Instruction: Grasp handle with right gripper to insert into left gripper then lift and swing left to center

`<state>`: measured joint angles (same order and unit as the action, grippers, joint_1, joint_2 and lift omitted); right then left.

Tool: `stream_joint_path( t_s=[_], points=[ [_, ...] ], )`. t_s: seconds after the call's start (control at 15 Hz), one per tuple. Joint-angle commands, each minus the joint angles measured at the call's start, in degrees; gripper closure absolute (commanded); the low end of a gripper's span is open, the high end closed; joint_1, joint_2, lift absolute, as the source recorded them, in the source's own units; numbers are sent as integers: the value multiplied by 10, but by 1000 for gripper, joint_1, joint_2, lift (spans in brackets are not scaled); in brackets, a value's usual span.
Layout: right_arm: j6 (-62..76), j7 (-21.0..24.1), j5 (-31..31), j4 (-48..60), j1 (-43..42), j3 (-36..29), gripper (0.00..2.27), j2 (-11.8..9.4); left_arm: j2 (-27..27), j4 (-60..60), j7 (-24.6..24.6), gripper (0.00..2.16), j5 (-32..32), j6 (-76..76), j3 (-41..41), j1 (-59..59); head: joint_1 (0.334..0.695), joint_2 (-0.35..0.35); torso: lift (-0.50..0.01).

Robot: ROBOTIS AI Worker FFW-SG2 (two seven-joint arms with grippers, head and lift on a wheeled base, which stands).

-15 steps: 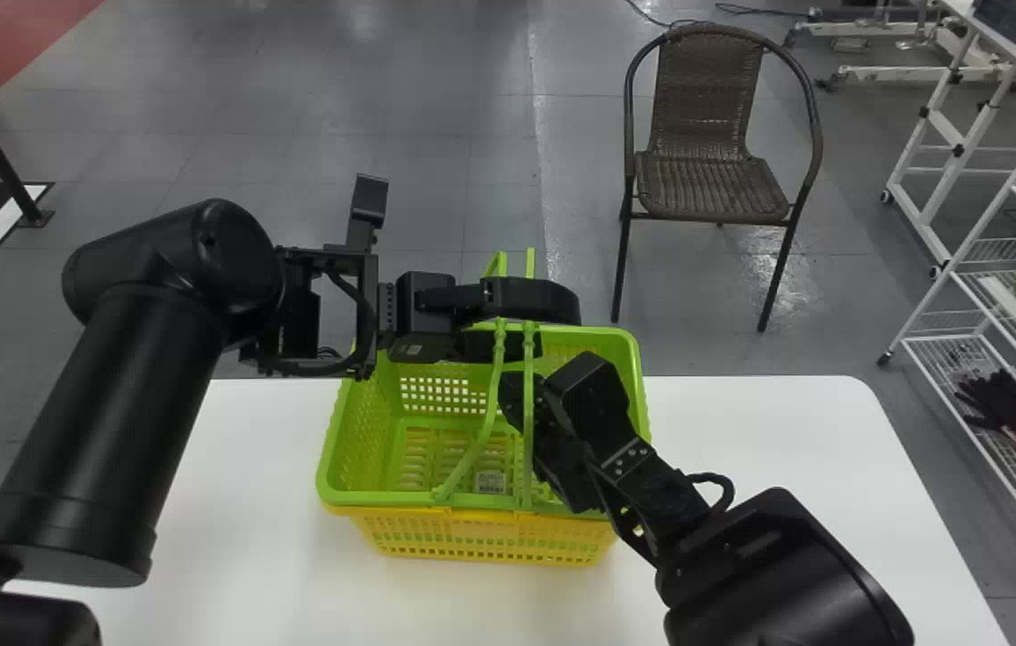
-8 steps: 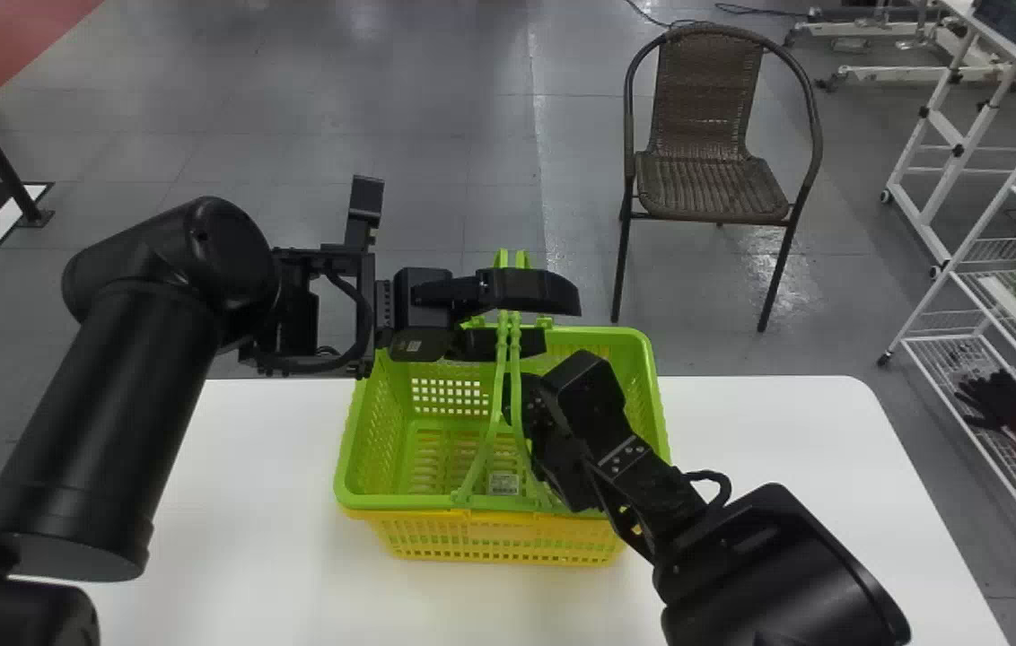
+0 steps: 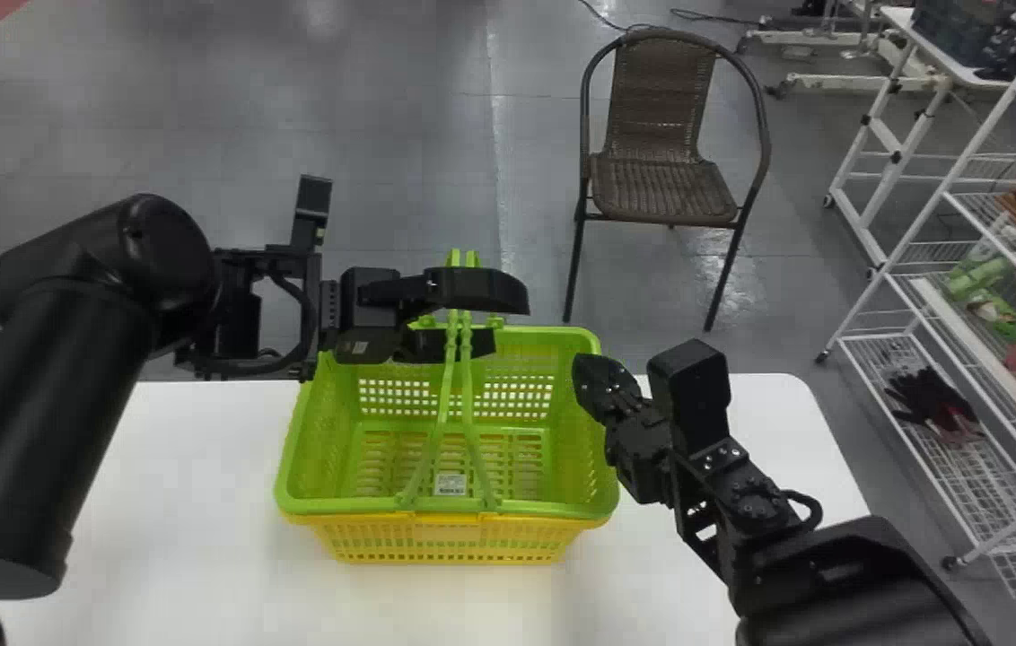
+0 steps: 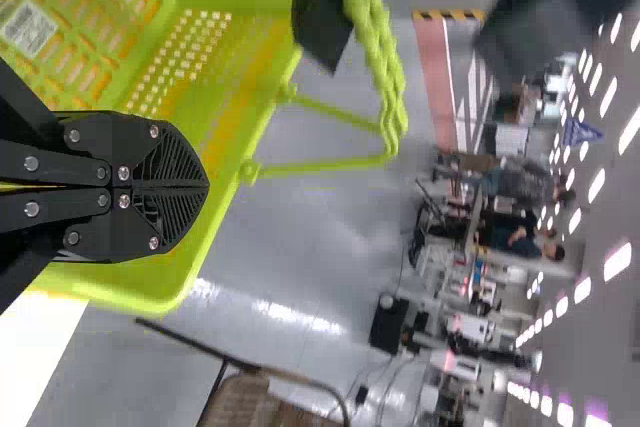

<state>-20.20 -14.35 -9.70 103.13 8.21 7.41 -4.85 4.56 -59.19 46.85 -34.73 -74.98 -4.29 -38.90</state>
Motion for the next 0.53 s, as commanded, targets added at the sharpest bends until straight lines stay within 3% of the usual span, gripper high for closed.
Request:
stream_joint_path(
  t_s=[0.0,0.47],
  points=[
    [41,-2,25,46,66,-56,2256,-9,0,4,0,124,-3,0,1,-5,695,-134,0],
    [211,-15,75,68,189,-166,2256,-9,0,5,-1,124,-7,-4,3,-13,695,-273,0]
  ],
)
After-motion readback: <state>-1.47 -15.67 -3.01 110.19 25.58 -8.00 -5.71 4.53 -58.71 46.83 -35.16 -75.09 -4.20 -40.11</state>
